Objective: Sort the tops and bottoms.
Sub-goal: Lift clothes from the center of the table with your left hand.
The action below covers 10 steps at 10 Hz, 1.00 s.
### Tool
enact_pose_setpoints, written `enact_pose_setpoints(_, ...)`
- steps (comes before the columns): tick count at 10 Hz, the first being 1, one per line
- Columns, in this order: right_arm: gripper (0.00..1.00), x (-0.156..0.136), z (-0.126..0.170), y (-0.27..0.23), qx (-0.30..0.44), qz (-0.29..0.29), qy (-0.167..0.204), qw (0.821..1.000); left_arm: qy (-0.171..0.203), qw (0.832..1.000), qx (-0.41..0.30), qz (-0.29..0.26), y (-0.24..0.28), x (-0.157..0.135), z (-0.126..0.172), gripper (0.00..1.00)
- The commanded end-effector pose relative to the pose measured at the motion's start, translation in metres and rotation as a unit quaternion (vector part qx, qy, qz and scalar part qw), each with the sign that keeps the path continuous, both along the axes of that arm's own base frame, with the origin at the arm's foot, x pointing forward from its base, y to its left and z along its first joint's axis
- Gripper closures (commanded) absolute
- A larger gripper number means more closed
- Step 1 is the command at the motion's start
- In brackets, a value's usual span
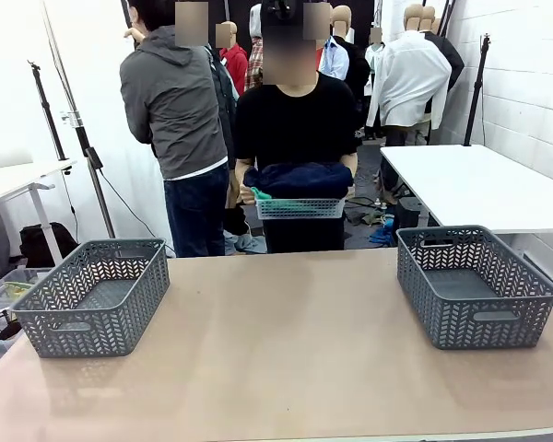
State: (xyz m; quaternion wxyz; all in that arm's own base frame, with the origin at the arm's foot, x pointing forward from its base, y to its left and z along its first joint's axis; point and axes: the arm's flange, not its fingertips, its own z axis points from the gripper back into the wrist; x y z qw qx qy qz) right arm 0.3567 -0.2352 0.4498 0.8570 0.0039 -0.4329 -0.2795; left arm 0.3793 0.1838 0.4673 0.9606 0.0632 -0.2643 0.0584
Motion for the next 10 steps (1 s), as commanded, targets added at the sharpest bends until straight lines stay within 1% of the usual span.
enact_pose_setpoints(1,0.00,0.0002,0.0020,0.0024,0.001,-0.002,0.002,1.000,-0.001,1.000,-0.001,0.001,0.0005,-0.0029,-0.0003,0.00)
enact_pose_setpoints(10,0.00,0.0002,0.0020,0.0024,0.001,-0.002,0.002,1.000,-0.001,1.000,-0.001,0.001,0.0005,-0.0029,-0.0003,0.00)
